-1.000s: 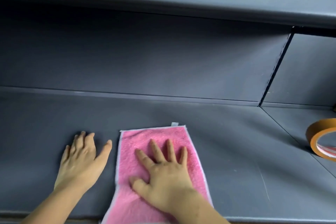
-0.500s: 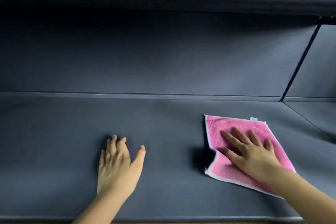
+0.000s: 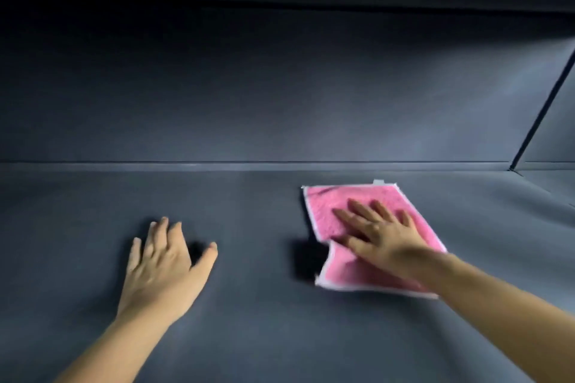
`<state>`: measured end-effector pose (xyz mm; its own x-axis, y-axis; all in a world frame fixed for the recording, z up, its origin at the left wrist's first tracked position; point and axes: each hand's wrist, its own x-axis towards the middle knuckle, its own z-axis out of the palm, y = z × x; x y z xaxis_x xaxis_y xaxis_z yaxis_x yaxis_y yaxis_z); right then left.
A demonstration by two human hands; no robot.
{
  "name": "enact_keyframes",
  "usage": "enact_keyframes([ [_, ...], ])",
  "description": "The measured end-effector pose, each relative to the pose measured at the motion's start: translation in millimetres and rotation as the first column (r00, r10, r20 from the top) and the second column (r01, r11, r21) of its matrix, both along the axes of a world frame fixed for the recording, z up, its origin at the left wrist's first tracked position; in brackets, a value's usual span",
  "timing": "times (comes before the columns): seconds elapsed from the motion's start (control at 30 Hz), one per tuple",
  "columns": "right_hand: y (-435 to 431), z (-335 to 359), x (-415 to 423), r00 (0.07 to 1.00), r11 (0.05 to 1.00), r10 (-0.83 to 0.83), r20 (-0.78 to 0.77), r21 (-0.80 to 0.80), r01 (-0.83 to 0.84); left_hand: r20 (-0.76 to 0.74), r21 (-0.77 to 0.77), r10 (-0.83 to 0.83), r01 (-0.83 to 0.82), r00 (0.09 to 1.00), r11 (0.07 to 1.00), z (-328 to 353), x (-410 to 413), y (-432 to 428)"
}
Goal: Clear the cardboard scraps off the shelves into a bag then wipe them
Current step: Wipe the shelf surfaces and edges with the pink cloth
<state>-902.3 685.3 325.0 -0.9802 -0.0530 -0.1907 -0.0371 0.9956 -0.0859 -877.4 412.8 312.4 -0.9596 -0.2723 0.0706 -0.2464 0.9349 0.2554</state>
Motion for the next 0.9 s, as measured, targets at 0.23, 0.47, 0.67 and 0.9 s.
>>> enact_keyframes([
  [0.23, -34.1, -3.1, -69.8, 0.99, 0.99, -0.136, -0.041, 0.016, 0.137, 0.019, 0.005, -0.027, 0.027, 0.999, 1.0, -3.3, -4.2, -3.7],
  [0.47, -108.3, -6.8, -52.5, 0.988, 0.989, 0.146, -0.051, -0.018, -0.147, 0.015, 0.044, -0.027, 0.026, 1.0, 0.999, -3.3, -4.2, -6.2],
  [0.67, -57.9, -9.5, -6.0, 0.948, 0.949, 0.313, -0.056, -0.03, -0.315, 0.008, 0.078, -0.037, 0.036, 0.999, 0.996, -4.2, -3.4, -6.3],
  [0.9, -72.4, -5.1, -68.5, 0.996, 0.997, -0.075, -0.055, 0.021, 0.076, -0.121, 0.332, -0.008, 0.048, 0.993, 0.942, -1.3, 2.5, -10.1],
])
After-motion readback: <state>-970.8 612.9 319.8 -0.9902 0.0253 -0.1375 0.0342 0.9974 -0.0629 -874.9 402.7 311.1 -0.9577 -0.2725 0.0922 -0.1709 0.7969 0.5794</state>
